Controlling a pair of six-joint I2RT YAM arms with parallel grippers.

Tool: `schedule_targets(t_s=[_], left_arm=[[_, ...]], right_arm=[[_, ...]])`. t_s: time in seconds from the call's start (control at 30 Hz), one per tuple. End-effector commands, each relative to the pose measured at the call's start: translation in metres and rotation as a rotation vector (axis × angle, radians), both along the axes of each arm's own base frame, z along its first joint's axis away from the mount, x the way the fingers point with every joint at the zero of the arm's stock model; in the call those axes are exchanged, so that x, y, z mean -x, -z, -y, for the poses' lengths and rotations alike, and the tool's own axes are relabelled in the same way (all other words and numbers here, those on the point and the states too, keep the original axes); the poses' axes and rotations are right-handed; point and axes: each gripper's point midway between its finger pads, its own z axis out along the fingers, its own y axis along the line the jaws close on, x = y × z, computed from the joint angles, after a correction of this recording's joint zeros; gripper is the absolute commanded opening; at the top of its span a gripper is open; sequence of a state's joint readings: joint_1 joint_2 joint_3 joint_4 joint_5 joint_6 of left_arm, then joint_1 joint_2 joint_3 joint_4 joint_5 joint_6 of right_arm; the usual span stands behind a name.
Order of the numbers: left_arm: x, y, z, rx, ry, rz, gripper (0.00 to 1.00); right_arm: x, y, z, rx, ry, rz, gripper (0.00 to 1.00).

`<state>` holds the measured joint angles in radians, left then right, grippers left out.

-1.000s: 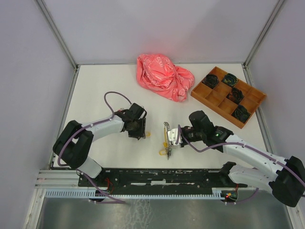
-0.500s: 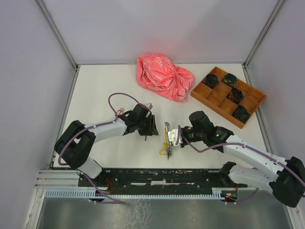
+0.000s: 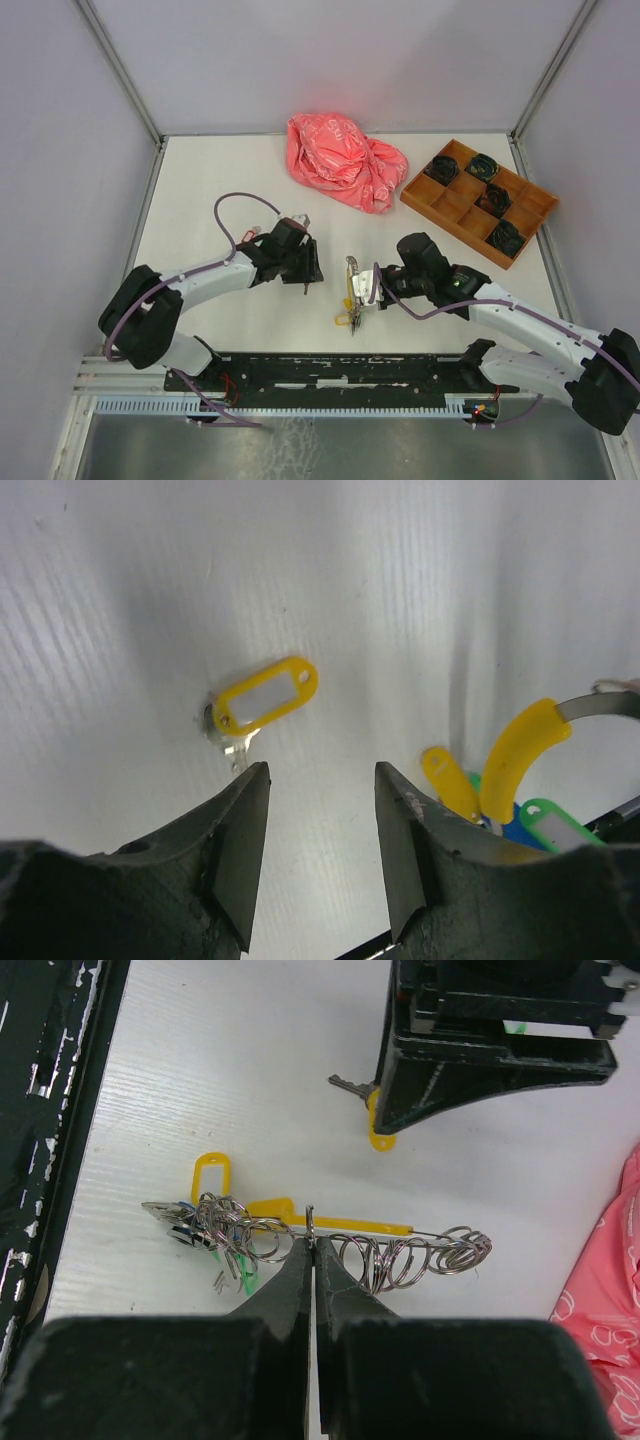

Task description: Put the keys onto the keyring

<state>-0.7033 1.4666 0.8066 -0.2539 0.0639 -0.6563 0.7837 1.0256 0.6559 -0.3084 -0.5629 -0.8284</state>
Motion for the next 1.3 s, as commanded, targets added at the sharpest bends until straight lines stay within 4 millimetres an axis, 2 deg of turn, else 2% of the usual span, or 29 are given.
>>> schedule_targets(t_s=[0.0, 0.1, 0.3, 0.53, 0.7, 0.9, 1.0, 1.1, 1.2, 1.27], left_arm=[[0.023, 0.016, -0.016, -0.026, -0.027, -0.071, 0.54], [0.027, 0.025, -0.02, -0.037, -0.036, -0.087, 0.54], [0.022, 0.034, -0.019, -0.051, -0.052, -0.096, 0.54], [0.01, 0.035, 0.023, 0.098, 0.005, -0.107, 0.54], [-0.023, 0.032, 0.045, 0.105, 0.03, -0.037, 0.54], [-0.066, 0.012, 0.064, 0.103, 0.061, 0.115, 0.54], [-0.07, -0.002, 0.063, 0.098, 0.086, 0.168, 0.54], [-0.065, -0.016, 0.054, 0.09, 0.094, 0.215, 0.54], [-0.057, -0.034, 0.038, 0.088, 0.095, 0.283, 0.54], [-0.049, -0.035, 0.025, 0.07, 0.102, 0.325, 0.54]], right_arm=[[-0.006, -0.025, -0.008, -0.062, -0.012, 0.073, 0.01], [-0.006, -0.025, -0.008, -0.065, -0.013, 0.074, 0.01], [-0.006, -0.027, -0.007, -0.066, -0.008, 0.08, 0.01], [-0.006, -0.03, -0.006, -0.068, -0.004, 0.089, 0.01], [-0.007, -0.029, -0.004, -0.066, 0.004, 0.098, 0.01], [-0.008, -0.028, -0.005, -0.062, 0.005, 0.094, 0.01], [-0.007, -0.027, -0.004, -0.059, 0.005, 0.094, 0.01], [-0.007, -0.026, -0.004, -0.057, 0.004, 0.09, 0.01], [-0.007, -0.026, -0.005, -0.058, 0.0, 0.086, 0.01], [-0.007, -0.025, -0.005, -0.057, -0.001, 0.084, 0.01]])
